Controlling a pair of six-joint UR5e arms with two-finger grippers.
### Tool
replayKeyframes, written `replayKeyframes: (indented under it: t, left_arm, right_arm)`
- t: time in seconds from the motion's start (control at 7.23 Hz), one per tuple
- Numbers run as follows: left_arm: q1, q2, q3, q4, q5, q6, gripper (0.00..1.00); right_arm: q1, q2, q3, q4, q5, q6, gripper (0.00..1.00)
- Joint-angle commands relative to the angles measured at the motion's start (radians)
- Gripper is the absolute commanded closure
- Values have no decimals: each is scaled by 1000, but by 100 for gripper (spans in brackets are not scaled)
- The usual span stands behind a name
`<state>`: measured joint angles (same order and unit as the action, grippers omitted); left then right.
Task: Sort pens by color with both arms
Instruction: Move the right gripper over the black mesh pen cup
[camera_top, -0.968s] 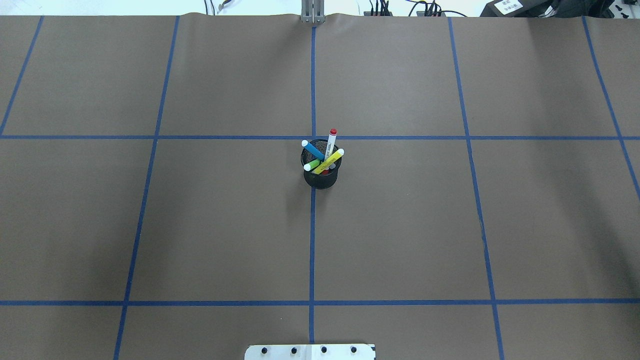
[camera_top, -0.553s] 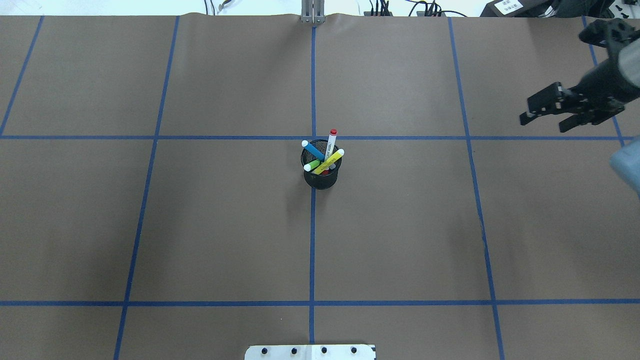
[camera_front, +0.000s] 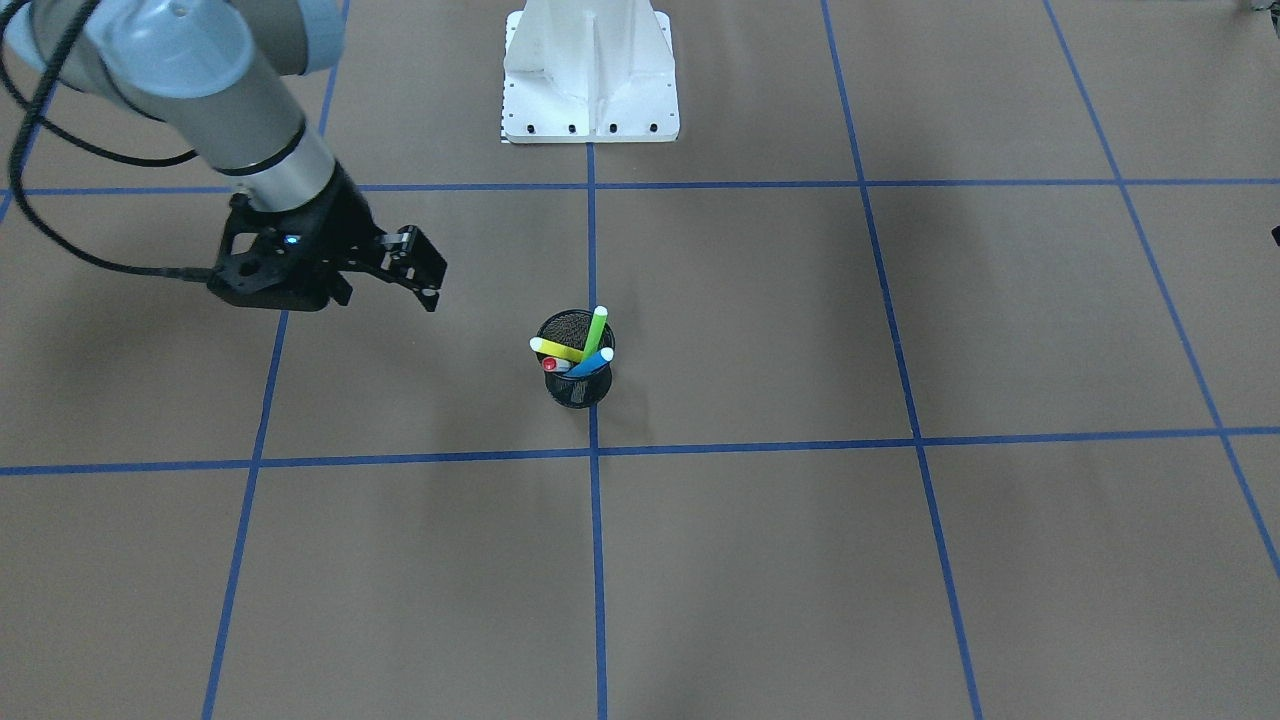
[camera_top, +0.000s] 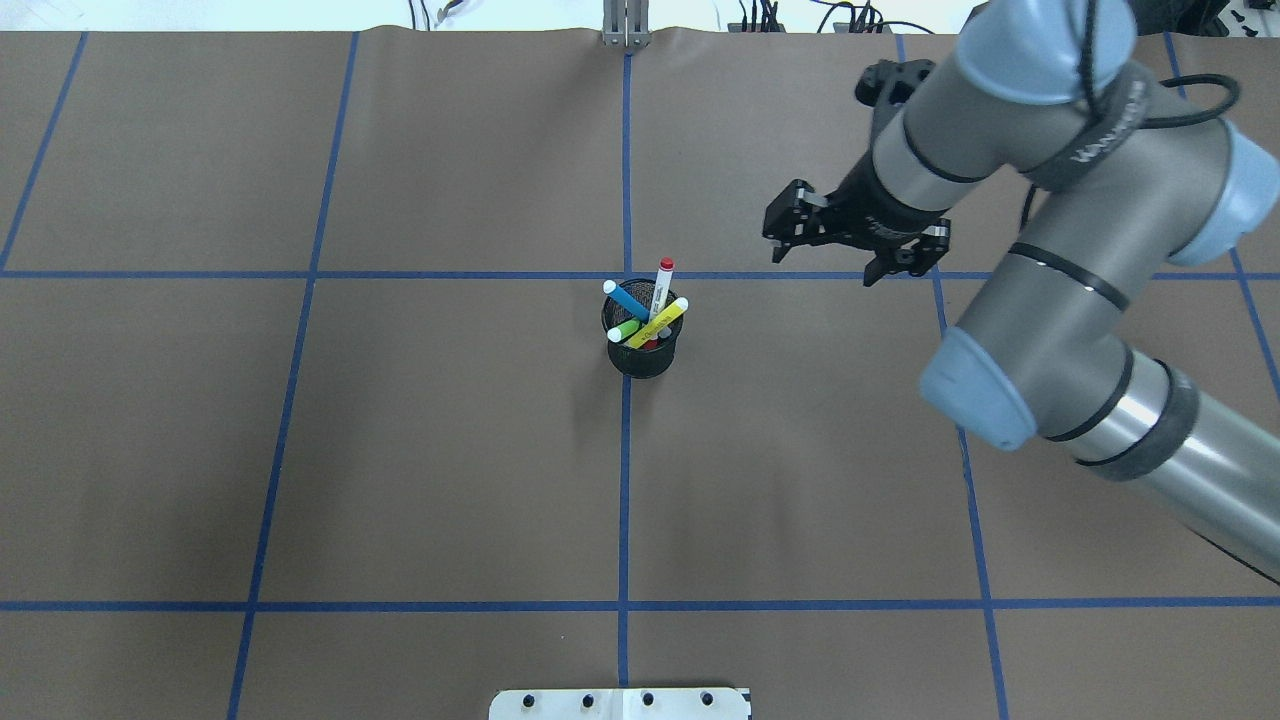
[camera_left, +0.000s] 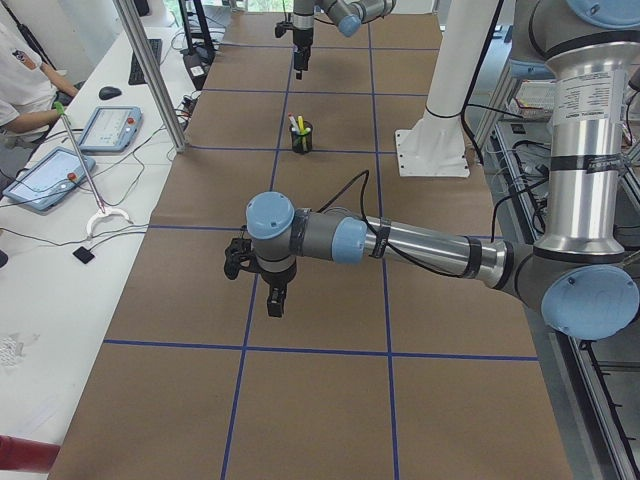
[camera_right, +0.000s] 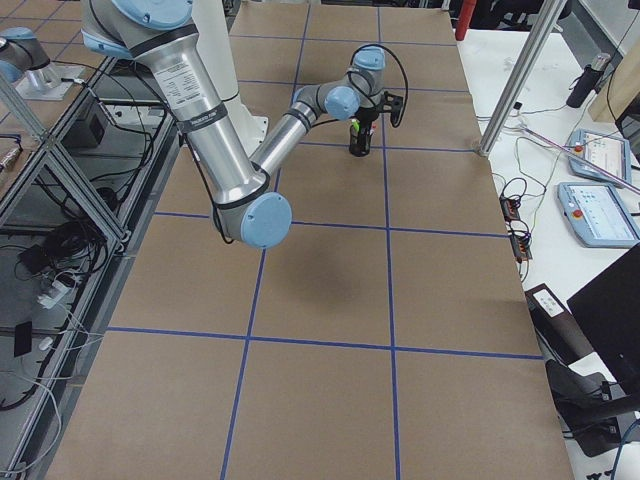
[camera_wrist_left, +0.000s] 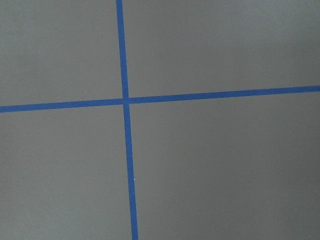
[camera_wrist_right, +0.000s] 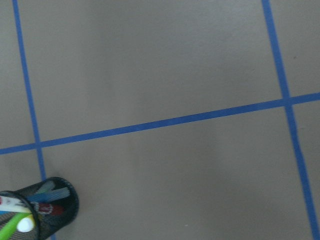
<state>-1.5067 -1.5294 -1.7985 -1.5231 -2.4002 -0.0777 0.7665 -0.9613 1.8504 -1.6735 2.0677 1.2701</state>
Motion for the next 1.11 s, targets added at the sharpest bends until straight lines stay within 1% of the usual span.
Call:
replayKeyframes:
  t: [0.0,0.14,0.28,0.41,0.55,0.69,0.83,0.97]
  left_arm:
    - [2,0,1,1,-2,-1,0]
    - [3,0,1,1,-2,-1,0]
    - [3,0,1,1,-4,-2,0]
    - [3,0,1,3,-17,-2,0]
    - [3,0,2,4,-20,-2,0]
    - [5,0,4,4,-22,-2,0]
    - [5,0,4,4,-20,-2,0]
    - [6,0,4,4,-22,-2,0]
  right_arm:
    - [-64,248,-209,-64,-84,112,2]
    - [-78,372,-352,-64,-96,133,3]
    - [-99,474,-473,-72,-118,144,4]
    - [-140,524,-543,-72,-174,208,3]
    - [-169,529,-549,-71,-237,218,4]
    - [-185,523,-554,-89,-244,238,13]
    - [-190,539,-571,-139,-253,242,18]
    - [-190,599,-638,-188,-253,227,17]
